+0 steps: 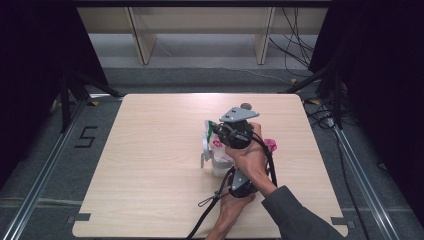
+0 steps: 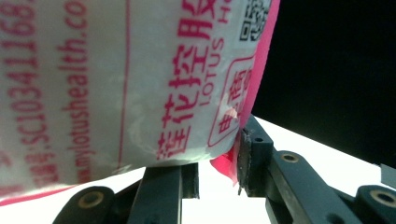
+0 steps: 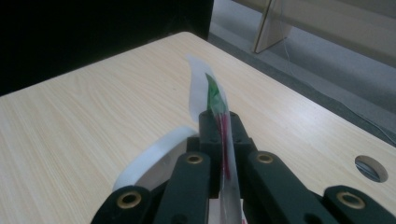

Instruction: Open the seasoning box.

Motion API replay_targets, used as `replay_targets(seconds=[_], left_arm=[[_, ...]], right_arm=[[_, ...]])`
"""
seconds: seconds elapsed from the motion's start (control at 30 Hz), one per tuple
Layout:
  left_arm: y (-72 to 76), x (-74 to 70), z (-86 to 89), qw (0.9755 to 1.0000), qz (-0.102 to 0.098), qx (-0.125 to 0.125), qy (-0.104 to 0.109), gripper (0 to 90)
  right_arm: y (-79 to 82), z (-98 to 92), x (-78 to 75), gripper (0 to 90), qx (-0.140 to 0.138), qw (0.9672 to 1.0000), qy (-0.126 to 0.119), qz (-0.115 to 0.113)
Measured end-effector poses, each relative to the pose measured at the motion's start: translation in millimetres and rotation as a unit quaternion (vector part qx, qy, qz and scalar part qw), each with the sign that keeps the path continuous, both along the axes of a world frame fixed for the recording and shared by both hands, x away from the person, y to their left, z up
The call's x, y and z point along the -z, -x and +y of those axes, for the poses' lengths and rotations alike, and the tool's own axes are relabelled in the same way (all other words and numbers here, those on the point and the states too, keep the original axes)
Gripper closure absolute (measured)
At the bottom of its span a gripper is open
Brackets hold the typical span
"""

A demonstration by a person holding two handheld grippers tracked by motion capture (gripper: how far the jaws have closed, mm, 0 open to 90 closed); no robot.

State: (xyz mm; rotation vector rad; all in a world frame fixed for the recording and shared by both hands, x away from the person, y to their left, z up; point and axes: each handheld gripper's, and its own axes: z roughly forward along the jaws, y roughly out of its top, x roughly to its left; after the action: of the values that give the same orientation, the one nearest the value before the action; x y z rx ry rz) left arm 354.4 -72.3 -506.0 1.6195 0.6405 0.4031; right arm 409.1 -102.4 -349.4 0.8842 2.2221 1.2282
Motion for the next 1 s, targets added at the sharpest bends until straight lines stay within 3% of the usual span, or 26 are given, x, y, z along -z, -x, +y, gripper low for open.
replay_targets(seconds=[0.17,0.2,0.23,0.27,0.3,0.37,0.47,0.53,0.57,0.77,0.9,1.0], left_arm=[[-0.3,0.8,-0.7,1.0,0.002,-0.003,0.006,72.3],[-1.7,0.5,-0.6,0.9998,0.0,0.018,0.0,72.3],[0.3,0.1,-0.5,1.0,0.002,-0.002,0.002,72.1],[-2.1,0.4,-1.4,0.9999,-0.002,0.016,0.005,72.2],[-0.5,0.1,-0.7,1.0,0.0,-0.005,0.004,72.2],[-0.3,0.5,-0.4,1.0,0.002,-0.001,0.002,72.3],[-1.0,0.7,-0.6,1.0,0.002,0.001,-0.002,72.3],[-0.1,0.4,0.0,1.0,0.001,-0.003,0.0,72.2],[0.0,0.5,0.2,1.0,0.0,-0.003,-0.001,72.2],[0.1,1.1,-1.3,1.0,-0.003,-0.003,0.001,72.1],[-0.2,0.6,-2.1,1.0,-0.003,-0.005,0.001,72.1],[-0.4,0.6,-2.8,1.0,-0.002,-0.004,0.001,72.1]], right_arm=[[-0.1,-1.2,-0.3,89.5,0.0,1.0,-0.002,0.008],[0.2,0.4,1.0,89.5,0.004,1.0,-0.004,0.005],[-0.8,-0.1,0.7,89.4,0.001,1.0,0.0,0.003],[-1.2,-0.1,0.2,89.4,-0.003,1.0,0.002,0.0],[-1.1,-1.1,-1.0,89.4,-0.006,1.0,0.002,0.002],[-1.3,-1.9,-1.0,89.4,-0.003,1.0,-0.002,-0.002],[-0.5,-0.7,0.4,89.4,-0.003,0.9999,0.009,0.009],[-1.5,-0.3,0.9,89.4,-0.006,1.0,0.002,0.001],[-0.2,-0.4,0.2,89.4,0.002,0.9999,-0.009,0.008],[-2.4,-2.2,-0.2,89.4,-0.007,1.0,0.006,0.004],[-0.9,-3.4,-1.9,89.4,0.002,1.0,-0.008,0.006],[-2.3,-3.6,-1.3,89.4,-0.006,1.0,0.004,0.005]])
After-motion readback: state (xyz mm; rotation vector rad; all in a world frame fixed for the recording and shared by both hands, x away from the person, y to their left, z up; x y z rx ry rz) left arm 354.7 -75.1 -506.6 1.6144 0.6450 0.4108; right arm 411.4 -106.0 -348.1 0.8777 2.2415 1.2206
